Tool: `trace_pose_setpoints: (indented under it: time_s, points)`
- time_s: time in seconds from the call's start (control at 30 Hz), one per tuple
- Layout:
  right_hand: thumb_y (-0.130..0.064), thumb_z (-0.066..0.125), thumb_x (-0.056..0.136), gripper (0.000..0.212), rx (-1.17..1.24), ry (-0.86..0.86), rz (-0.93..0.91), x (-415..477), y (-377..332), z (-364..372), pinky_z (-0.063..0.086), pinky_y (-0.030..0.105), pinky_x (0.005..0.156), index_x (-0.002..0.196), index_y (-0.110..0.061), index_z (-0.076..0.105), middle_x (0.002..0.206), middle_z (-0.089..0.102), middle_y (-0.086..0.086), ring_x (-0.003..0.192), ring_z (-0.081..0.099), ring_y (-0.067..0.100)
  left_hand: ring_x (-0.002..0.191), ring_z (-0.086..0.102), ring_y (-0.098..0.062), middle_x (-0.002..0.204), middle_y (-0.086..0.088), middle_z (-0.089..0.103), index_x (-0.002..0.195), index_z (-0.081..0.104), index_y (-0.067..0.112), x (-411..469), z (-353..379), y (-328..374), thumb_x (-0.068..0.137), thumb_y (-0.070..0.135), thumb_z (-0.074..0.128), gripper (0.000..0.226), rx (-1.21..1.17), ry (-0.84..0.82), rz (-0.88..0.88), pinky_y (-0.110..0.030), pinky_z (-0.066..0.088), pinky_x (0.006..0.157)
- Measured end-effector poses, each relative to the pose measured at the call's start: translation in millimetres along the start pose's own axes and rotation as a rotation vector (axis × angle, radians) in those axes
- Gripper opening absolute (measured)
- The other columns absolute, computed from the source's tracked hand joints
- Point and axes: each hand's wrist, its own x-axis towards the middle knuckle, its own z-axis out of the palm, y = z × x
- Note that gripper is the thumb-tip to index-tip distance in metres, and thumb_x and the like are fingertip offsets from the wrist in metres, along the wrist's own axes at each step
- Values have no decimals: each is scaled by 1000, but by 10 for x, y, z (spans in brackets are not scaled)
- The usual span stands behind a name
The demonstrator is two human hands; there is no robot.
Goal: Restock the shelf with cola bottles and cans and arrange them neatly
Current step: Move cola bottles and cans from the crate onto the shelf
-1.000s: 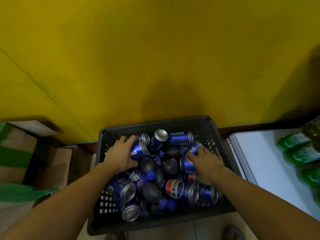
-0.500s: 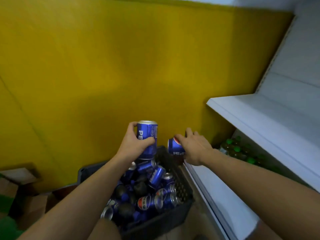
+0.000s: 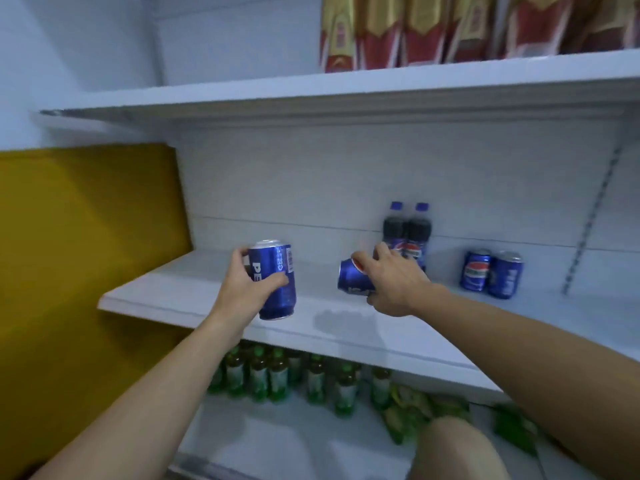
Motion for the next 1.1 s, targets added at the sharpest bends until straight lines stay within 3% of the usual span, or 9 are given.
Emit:
trace_pose_setpoints:
  time_s: [0.13, 0.33, 0.4, 0.5, 0.53, 0.6, 0.7, 0.97, 1.1]
  points:
    - [-28, 72, 83, 73, 35, -49, 295, -659, 1113, 10, 49, 50, 94, 142, -29, 30, 136, 38, 11, 118, 49, 34, 96, 65, -22, 111, -5, 65, 129, 44, 25, 48, 1198, 75, 80, 2, 77, 64, -36, -244, -14, -46, 60, 82]
    - [-27, 71, 83, 74, 49, -149, 558, -1458, 2175, 578, 52, 47, 89, 142, -31, 28, 132, 35, 9, 117, 48, 31, 97, 62, -8, 113, 6, 61, 126, 43, 28, -25, 2835, -286, 74, 4, 83, 71, -34, -434, -47, -34, 52, 80]
    - [-25, 71, 83, 78, 42, -179, 568, -1488, 2360, 755, 53, 48, 89, 145, -30, 25, 133, 33, 9, 118, 46, 31, 94, 56, 2, 112, 12, 58, 127, 39, 31, -40, 3162, -436, 70, 6, 88, 78, 3, -418, -34, -30, 51, 81]
    - [-25, 73, 82, 84, 15, -169, 599, -1306, 2798, 1029, 51, 49, 90, 149, -30, 21, 136, 33, 9, 123, 43, 32, 90, 55, 5, 108, 16, 55, 125, 38, 32, 125, 3726, -654, 68, -1, 87, 82, 18, -389, -15, -12, 50, 60]
    - [-24, 72, 83, 85, 3, -162, 595, -1215, 2917, 1093, 50, 48, 91, 150, -30, 21, 136, 34, 9, 124, 42, 32, 91, 55, 6, 109, 17, 55, 124, 39, 32, 214, 3876, -732, 68, 0, 87, 82, 24, -367, 3, -11, 50, 61]
    - [-19, 68, 84, 83, -11, -139, 570, -1012, 3121, 1209, 45, 47, 93, 150, -30, 20, 136, 34, 8, 125, 41, 32, 94, 55, 9, 112, 18, 55, 123, 38, 35, 396, 4110, -828, 67, 7, 90, 82, 64, -331, 54, -14, 48, 76]
    - [-16, 68, 83, 86, -32, -142, 519, -737, 3290, 1364, 42, 46, 97, 152, -30, 18, 139, 34, 6, 129, 38, 30, 100, 55, -3, 118, 13, 53, 123, 36, 36, 684, 4377, -973, 68, 15, 92, 82, 96, -294, 81, -24, 45, 90]
    - [-12, 73, 81, 88, -8, -70, 497, -466, 3409, 1524, 48, 47, 96, 150, -33, 23, 145, 31, 7, 131, 35, 31, 112, 52, -8, 128, 10, 49, 132, 36, 31, 1012, 4777, -1155, 69, 15, 91, 85, 118, -364, 137, -24, 42, 93]
    - [-29, 74, 85, 81, -5, -52, 496, -508, 3397, 1425, 44, 48, 101, 148, -34, 23, 144, 36, 8, 131, 37, 31, 114, 55, -13, 126, 6, 51, 131, 35, 33, 1030, 4702, -1140, 71, 23, 91, 83, 56, -431, 35, -32, 47, 95]
